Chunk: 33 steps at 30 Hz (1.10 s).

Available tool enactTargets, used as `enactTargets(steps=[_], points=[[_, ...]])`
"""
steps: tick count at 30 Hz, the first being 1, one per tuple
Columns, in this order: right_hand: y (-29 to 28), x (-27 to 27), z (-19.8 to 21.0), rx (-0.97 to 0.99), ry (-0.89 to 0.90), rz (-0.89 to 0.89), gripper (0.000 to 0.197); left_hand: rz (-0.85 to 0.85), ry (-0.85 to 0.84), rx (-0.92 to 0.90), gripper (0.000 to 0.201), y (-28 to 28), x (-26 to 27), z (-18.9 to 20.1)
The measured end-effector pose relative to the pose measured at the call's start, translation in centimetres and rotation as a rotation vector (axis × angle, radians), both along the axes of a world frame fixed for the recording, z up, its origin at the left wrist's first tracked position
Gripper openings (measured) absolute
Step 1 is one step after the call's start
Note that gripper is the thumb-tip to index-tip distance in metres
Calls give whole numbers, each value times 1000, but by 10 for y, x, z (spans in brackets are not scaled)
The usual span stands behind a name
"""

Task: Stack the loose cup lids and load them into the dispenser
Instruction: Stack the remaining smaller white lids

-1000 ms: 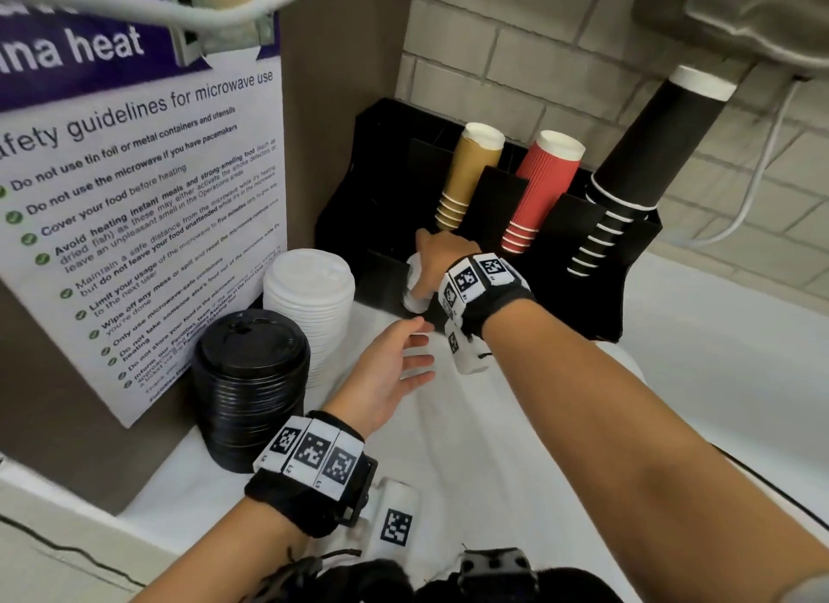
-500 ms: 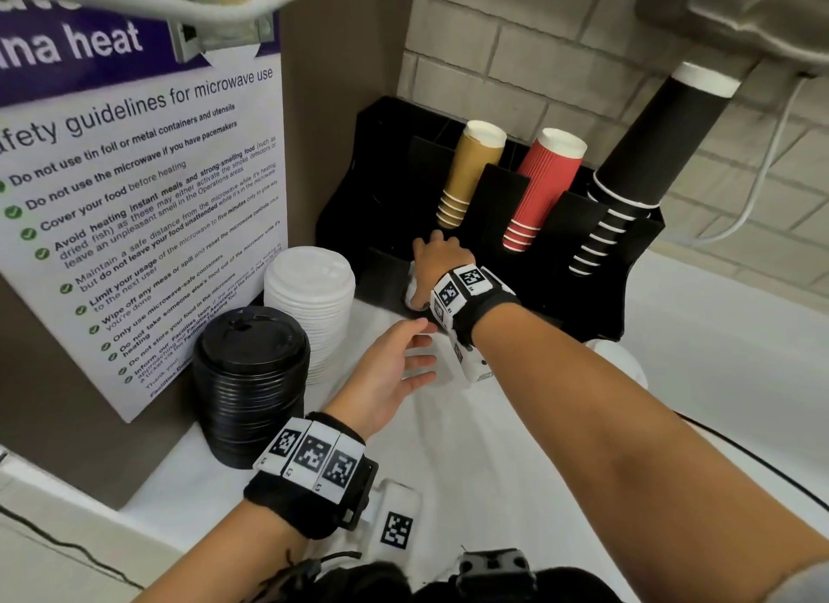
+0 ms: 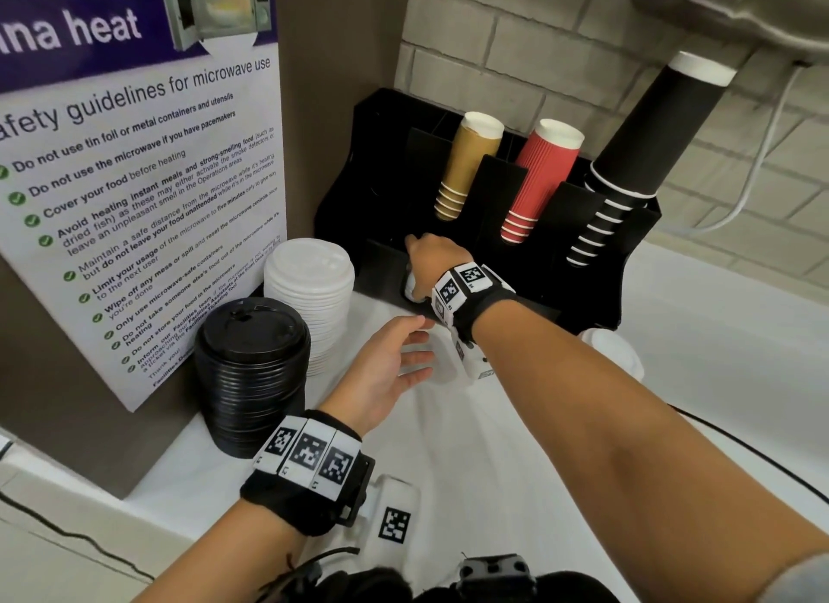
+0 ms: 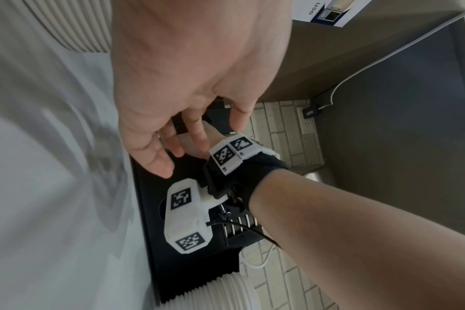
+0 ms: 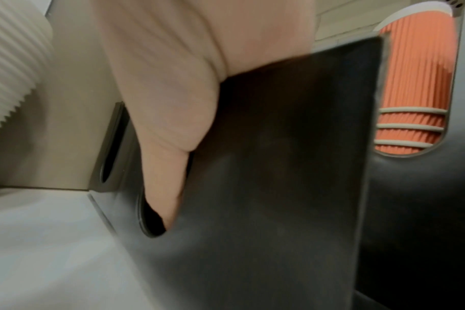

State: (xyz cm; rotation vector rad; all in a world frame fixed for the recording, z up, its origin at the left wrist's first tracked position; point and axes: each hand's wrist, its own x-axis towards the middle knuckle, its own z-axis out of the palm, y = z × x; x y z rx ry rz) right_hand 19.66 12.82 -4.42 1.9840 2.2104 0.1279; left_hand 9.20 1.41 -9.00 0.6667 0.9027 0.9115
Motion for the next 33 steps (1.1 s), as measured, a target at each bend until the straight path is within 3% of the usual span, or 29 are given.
enactTargets(steps=[5,12,14,17,20,22,24,27,29,33], points=[[1,-4,0,-20,-52,-72,68,-1,-15,4,19,-2,1,0],[-1,0,1,-35,-16,7,54,0,-21,-7,19,-5,1,-1],[-7,2,10,-23,76,21,53,2,-17,-12,19,-3,1,0],[-28,20,33,150,393,-29,50,7,-32,-26,17,2,-2,1],[-70,60,48,425,664,-147,42,-5,-27,-11,17,7,-2,3],[-102,92,49,490,710,-302,39,-23,-20,8,17,9,-1,4],[-132,121,44,444,698,-517,40,-37,-17,28,18,11,2,5],[-164,143,33,279,718,-787,60,-55,-6,45,19,14,6,7],[-173,147,23,223,783,-829,68,-67,-1,55,19,15,8,8],[-173,146,10,261,870,-820,62,-90,13,73,18,14,11,9]])
